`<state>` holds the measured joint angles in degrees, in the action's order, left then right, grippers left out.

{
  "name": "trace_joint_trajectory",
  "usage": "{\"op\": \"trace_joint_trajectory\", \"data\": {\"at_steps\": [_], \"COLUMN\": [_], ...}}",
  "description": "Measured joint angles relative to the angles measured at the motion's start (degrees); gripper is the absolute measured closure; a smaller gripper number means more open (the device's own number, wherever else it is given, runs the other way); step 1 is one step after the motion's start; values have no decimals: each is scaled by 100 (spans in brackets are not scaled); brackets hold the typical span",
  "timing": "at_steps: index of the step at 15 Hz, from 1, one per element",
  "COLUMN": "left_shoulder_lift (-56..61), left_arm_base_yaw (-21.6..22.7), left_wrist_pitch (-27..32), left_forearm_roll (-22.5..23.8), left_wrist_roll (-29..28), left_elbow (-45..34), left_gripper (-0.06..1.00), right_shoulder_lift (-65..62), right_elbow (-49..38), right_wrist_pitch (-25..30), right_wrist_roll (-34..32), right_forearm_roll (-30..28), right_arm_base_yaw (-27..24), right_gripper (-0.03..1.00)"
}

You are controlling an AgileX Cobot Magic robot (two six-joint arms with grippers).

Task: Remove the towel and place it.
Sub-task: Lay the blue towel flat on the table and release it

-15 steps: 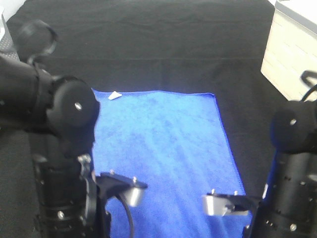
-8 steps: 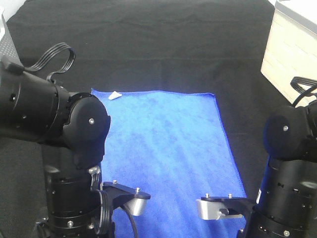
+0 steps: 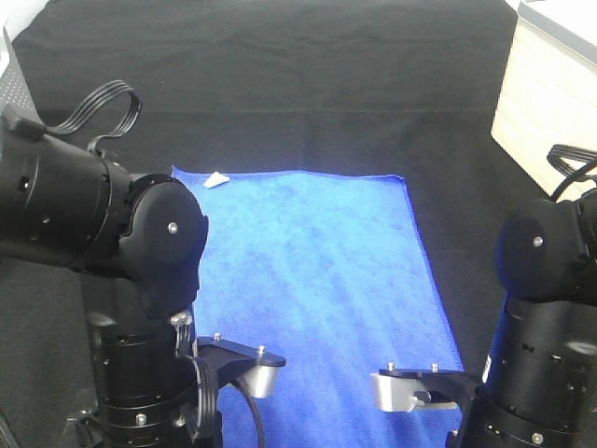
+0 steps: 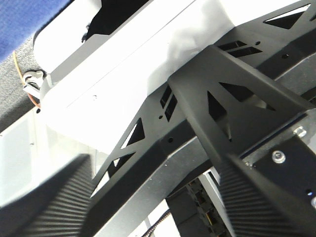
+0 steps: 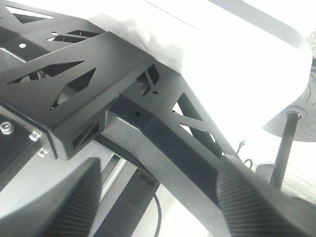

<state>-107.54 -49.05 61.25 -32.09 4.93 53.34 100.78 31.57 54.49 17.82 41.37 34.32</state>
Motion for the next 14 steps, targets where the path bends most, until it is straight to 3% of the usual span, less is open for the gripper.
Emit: {"op": "trace_joint_trajectory", "data": {"at_steps": [5, 8, 9, 11, 14], "left_shoulder_lift": [-6, -6, -6, -6, -11], "left_arm_base_yaw": [-11, -11, -11, 6, 527], "left_wrist_pitch": [327, 550, 665, 779, 808], "left_forearm_roll": [80, 911, 1473, 2091, 2303], "left_wrist_roll": [-17, -269, -430, -579, -584], "left_elbow": [430, 945, 1197, 1495, 1948], "left_gripper": [23, 23, 23, 23, 23], "right_shoulder_lift": [6, 6, -29, -195, -269], "right_elbow": [476, 1031, 1215, 1541, 2097], "right_wrist_pitch": [149, 435, 458, 607, 905], "right_wrist_roll": [-92, -264, -338, -372, -378], "right_forearm_roll": [-435, -791, -865, -951, -1306], "right_arm_base_yaw": [0, 0, -46, -607, -1518], "right_gripper": [30, 29, 29, 29, 29]}}
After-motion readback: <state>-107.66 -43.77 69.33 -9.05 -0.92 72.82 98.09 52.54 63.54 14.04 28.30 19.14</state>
